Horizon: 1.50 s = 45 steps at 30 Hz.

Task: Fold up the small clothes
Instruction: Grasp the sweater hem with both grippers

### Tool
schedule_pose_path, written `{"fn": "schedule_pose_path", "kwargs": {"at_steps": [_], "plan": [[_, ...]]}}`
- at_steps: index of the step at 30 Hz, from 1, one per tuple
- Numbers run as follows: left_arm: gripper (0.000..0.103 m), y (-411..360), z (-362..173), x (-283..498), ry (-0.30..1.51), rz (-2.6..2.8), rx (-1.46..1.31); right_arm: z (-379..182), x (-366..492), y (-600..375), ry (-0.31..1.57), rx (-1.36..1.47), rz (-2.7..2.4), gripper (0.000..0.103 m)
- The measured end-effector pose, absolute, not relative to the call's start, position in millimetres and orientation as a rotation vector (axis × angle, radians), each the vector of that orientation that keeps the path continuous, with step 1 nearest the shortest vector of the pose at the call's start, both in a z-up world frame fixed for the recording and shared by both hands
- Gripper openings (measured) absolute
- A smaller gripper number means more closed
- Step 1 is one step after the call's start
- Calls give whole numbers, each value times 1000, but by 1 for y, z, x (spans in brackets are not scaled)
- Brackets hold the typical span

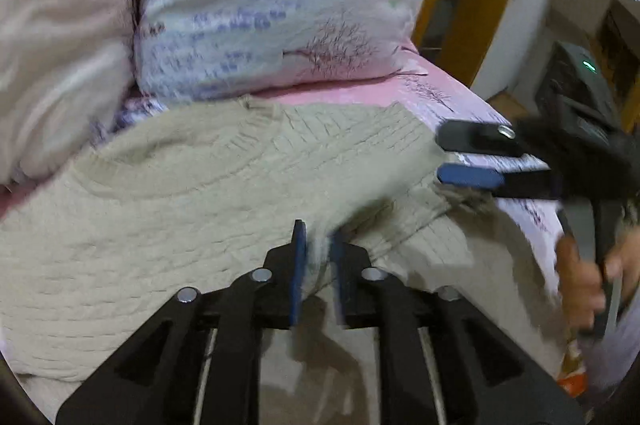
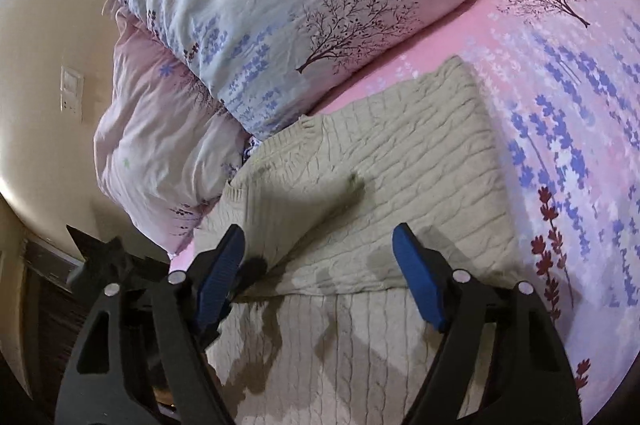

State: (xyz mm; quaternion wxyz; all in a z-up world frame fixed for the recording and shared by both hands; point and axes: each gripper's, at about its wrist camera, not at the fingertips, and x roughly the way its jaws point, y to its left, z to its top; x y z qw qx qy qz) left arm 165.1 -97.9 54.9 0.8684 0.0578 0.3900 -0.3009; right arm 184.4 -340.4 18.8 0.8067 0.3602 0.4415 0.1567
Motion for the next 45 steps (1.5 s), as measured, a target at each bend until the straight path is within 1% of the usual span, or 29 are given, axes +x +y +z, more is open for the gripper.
{"fn": "schedule_pose_path", "kwargs": {"at_steps": [1, 2, 3, 4, 7, 9, 11, 14, 15, 16, 18, 19, 25, 27, 28, 29, 31, 32, 34, 35, 36, 38, 40, 42, 43, 45], "plan": [[64, -88, 61, 160, 797, -612, 122, 20, 188, -339, 955, 761, 336, 75], [74, -71, 65, 153, 766, -575, 110, 21, 191, -336, 965, 749, 334, 73], [78, -57, 69, 151, 749, -536, 96, 21, 193, -335, 973, 736, 326, 72], [78, -38, 71, 150, 747, -497, 76, 22, 195, -332, 991, 712, 301, 70], [78, 17, 75, 159, 773, -373, -13, 17, 202, -323, 1050, 636, 266, 59], [77, 58, 75, 166, 788, -269, -57, 10, 207, -316, 1087, 614, 271, 48], [77, 87, 72, 169, 800, -195, -97, 4, 211, -307, 1115, 570, 267, 40], [77, 138, 62, 181, 846, -121, -242, 2, 211, -300, 1108, 519, 245, 34], [76, 149, 58, 183, 858, -114, -283, 2, 210, -297, 1105, 506, 249, 28], [73, 159, 53, 187, 873, -105, -331, 2, 210, -294, 1109, 489, 253, 26], [72, 170, 43, 193, 893, -108, -403, 2, 209, -286, 1107, 441, 270, 11], [72, 173, 40, 194, 897, -110, -421, 5, 208, -282, 1094, 421, 284, 8], [71, 168, 30, 194, 908, -123, -443, 50, 209, -286, 868, 417, 249, 5], [71, 166, 29, 197, 915, -124, -433, 46, 217, -286, 886, 372, 190, 5], [71, 166, 28, 199, 918, -126, -431, 30, 222, -285, 950, 365, 167, 5], [71, 163, 27, 204, 927, -119, -440, 18, 226, -286, 997, 379, 157, 5], [62, 166, 24, 211, 939, -121, -451, 1, 226, -290, 1025, 416, 149, 6], [60, 168, 23, 215, 949, -124, -463, 0, 225, -292, 1015, 429, 155, 6], [50, 169, 21, 225, 963, -128, -479, 1, 224, -292, 1009, 444, 162, 6], [47, 170, 21, 230, 966, -128, -483, 2, 225, -291, 1008, 437, 163, 6], [42, 171, 20, 235, 967, -129, -494, 4, 225, -291, 1006, 427, 162, 6], [40, 173, 19, 242, 968, -123, -515, 10, 225, -290, 983, 412, 162, 6], [26, 173, 16, 250, 978, -104, -501, 17, 226, -292, 951, 407, 170, 6], [19, 173, 11, 254, 985, -95, -501, 19, 228, -293, 943, 401, 173, 6], [12, 173, 10, 253, 979, -95, -502, 20, 230, -294, 944, 398, 173, 6], [8, 173, 12, 251, 955, -96, -493, 20, 230, -294, 949, 393, 168, 6]]}}
